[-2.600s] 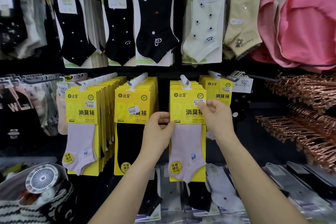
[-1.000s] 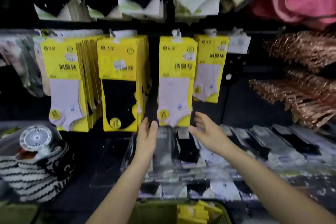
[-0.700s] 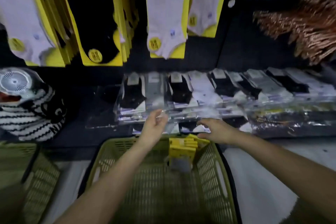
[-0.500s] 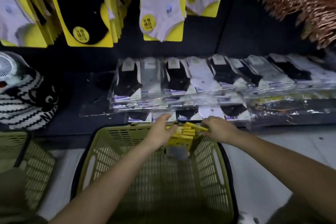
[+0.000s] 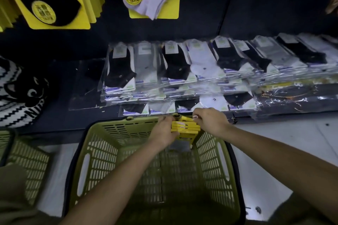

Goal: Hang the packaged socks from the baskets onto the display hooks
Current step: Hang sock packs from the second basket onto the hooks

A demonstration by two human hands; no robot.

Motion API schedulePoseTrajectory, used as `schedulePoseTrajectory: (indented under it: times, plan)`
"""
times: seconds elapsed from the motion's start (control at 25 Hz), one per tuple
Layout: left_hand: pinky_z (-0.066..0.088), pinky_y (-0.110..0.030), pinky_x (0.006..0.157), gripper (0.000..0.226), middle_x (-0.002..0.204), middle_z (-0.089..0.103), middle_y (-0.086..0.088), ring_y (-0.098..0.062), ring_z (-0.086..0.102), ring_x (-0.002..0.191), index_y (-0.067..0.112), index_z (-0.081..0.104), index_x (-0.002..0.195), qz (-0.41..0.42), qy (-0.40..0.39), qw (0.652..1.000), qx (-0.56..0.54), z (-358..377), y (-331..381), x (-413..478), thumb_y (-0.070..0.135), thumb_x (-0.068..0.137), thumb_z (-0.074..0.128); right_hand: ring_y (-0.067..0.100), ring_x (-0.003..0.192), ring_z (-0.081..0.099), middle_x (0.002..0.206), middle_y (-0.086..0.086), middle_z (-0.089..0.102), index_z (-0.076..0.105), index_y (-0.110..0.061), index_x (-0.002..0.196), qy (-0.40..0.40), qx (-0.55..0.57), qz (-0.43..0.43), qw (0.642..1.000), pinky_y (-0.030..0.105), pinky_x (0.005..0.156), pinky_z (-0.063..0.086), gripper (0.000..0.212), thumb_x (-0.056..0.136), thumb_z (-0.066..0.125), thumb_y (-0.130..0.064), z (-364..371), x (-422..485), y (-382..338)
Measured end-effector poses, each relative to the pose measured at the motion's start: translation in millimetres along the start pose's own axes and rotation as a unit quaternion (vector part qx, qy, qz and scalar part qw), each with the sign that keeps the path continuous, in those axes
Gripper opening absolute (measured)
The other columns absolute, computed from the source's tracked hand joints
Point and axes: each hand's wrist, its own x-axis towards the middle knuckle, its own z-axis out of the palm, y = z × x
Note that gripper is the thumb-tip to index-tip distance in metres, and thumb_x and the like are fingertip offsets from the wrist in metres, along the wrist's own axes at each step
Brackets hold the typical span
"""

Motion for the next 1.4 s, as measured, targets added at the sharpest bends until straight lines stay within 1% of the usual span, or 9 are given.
schedulePoseTrajectory:
  times: [0.2,0.32,0.52,0.68,0.84,1.08,1.16,1.24,1.4]
  plan:
    - [0.042,-0.037,0.099,0.068,0.129,0.05,-0.009,-0.025,0.052,0.118,0.012,0.035,0.135,-0.03,0.038,0.994,-0.093,0.6,-5.7,-5.4,0.015,0.079,0.071,0.022,0.094,0.062,0.099,0.003,0.069,0.065,-0.019,0.103,-0.023,0.086,-0.02,0.996,0.034,0.076,0.05,0.018,0.095,0.052,-0.029,3.3,11.9,-20.8]
    - [0.044,-0.039,0.097,0.074,0.135,0.044,-0.008,-0.027,0.051,0.12,0.025,0.026,0.142,-0.021,0.027,0.997,-0.074,3.3,-10.1,-7.3,0.02,0.081,0.068,0.019,0.104,0.058,0.11,0.002,0.067,0.063,-0.018,0.111,-0.067,0.143,-0.017,0.987,0.03,0.085,0.045,0.028,0.089,0.06,-0.035,2.5,12.2,-21.7]
    - [0.043,-0.041,0.096,0.071,0.138,0.04,-0.006,-0.028,0.051,0.12,0.036,0.026,0.141,-0.016,0.034,0.998,-0.054,9.8,-15.0,-5.6,0.022,0.084,0.065,0.02,0.109,0.053,0.115,0.0,0.057,0.05,-0.025,0.122,-0.097,-0.029,-0.01,0.995,0.035,0.082,0.044,0.07,0.067,0.067,-0.065,10.2,1.4,-8.7]
    - [0.042,-0.04,0.099,0.07,0.135,0.042,-0.006,-0.027,0.051,0.119,0.038,0.03,0.14,-0.028,0.037,0.997,-0.058,11.4,-16.5,-4.3,0.023,0.083,0.067,0.023,0.114,0.053,0.122,0.004,0.056,0.04,-0.027,0.132,-0.103,0.042,0.013,0.994,0.033,0.081,0.044,0.07,0.073,0.072,-0.048,28.7,-8.5,-3.3]
    - [0.042,-0.036,0.098,0.061,0.124,0.05,-0.005,-0.024,0.051,0.117,0.025,0.038,0.135,-0.012,0.032,0.993,-0.112,-1.9,-15.4,-3.7,0.02,0.083,0.069,0.021,0.104,0.056,0.11,0.005,0.059,0.048,-0.017,0.126,-0.085,0.244,0.042,0.965,0.03,0.085,0.045,0.061,0.074,0.078,-0.027,22.0,-7.3,-5.9]
    - [0.052,-0.02,0.081,0.046,0.11,0.059,0.002,-0.012,0.059,0.1,0.021,0.04,0.129,0.06,0.081,0.911,-0.4,-54.3,6.8,-21.7,0.02,0.088,0.062,0.018,0.103,0.06,0.109,0.002,0.062,0.047,-0.015,0.115,0.025,0.581,0.088,0.809,0.025,0.08,0.05,0.049,0.076,0.076,-0.016,-24.4,-7.7,-41.2]
    - [0.053,-0.022,0.077,0.04,0.109,0.058,0.003,-0.011,0.059,0.097,0.023,0.041,0.126,0.073,0.122,0.88,-0.453,-77.7,22.0,-28.5,0.022,0.09,0.059,0.017,0.105,0.061,0.114,0.001,0.063,0.047,-0.016,0.12,0.033,0.591,0.044,0.805,0.026,0.082,0.053,0.049,0.078,0.073,-0.021,-46.3,-5.6,-59.8]
    - [0.054,-0.021,0.076,0.032,0.108,0.057,0.006,-0.007,0.059,0.095,0.025,0.04,0.121,0.088,0.141,0.858,-0.487,-102.9,36.3,-34.5,0.024,0.092,0.055,0.017,0.11,0.059,0.12,0.002,0.059,0.039,-0.016,0.128,0.036,0.559,0.001,0.829,0.032,0.09,0.051,0.058,0.08,0.072,-0.019,-65.1,-5.7,-78.6]
    - [0.054,-0.021,0.075,0.026,0.109,0.058,0.004,-0.007,0.061,0.094,0.019,0.042,0.117,0.109,0.183,0.84,-0.499,-148.8,61.9,-54.3,0.029,0.095,0.05,0.021,0.12,0.052,0.131,0.01,0.05,0.026,-0.008,0.136,0.093,0.53,-0.056,0.841,0.039,0.1,0.046,0.063,0.086,0.064,-0.013,-99.3,-13.3,-113.1]
